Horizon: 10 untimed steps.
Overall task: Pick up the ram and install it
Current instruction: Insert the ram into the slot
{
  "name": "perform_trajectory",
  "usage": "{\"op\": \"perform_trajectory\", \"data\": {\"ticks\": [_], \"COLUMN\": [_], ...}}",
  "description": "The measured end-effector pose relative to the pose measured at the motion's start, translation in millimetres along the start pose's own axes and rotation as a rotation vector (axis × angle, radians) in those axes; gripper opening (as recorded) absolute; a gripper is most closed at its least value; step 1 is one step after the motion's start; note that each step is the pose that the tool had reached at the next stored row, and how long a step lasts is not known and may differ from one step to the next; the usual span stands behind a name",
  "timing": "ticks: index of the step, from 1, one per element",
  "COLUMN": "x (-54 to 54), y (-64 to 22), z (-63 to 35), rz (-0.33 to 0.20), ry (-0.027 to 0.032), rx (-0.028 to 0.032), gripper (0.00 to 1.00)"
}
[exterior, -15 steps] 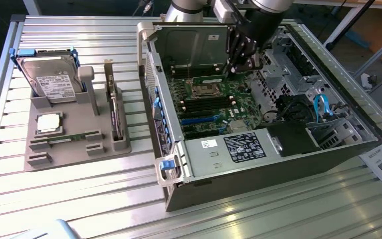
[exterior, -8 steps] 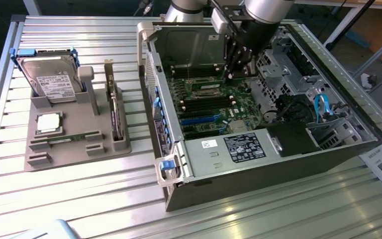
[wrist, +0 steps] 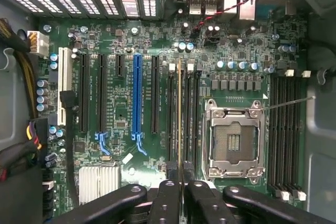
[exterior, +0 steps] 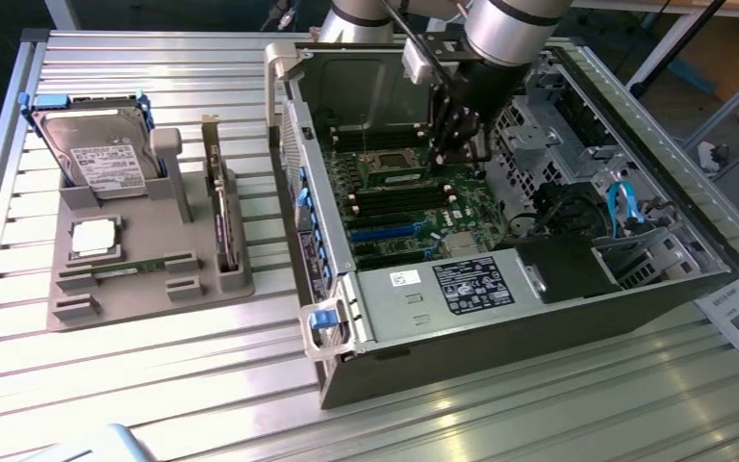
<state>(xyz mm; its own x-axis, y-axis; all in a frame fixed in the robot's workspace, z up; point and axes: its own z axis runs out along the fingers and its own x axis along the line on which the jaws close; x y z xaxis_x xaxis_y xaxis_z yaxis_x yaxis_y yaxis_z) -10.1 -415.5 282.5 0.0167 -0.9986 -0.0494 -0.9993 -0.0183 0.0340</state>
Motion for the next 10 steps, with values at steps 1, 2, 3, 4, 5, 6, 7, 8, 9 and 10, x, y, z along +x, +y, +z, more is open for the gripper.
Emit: {"op": "perform_trajectory", "data": {"ticks": [1,2,3,4,5,6,7,8,9,10], "x": [0.1,0.2,0.3,0.4,0.5,0.6,0.7,0.8,0.9,1.1], "y": [0.0,0.0,-0.1,-0.1,-0.2,-0.3,-0.3,-0.4,-0.4,-0.4], "z": [1.5,4.2,6.1,7.7,10.2,13.4,15.3,17.1,19.5,21.9], "rz": [0.000,0.000,0.000,0.000,0.000,0.000,0.000,0.000,0.000,0.001], "ry": [-0.0001,0.0000,0.0002,0.0001,0.0000,0.0000,0.0000,0.0000,0.0000,-0.0001], "rx": [0.0000,0.0000,-0.0001,0.0000,0.0000,0.0000,0.0000,0.0000,0.0000,0.0000], "gripper": [0.12,0.12,0.12,0.12,0.12,0.12,0.12,0.12,0.12,0.12]}}
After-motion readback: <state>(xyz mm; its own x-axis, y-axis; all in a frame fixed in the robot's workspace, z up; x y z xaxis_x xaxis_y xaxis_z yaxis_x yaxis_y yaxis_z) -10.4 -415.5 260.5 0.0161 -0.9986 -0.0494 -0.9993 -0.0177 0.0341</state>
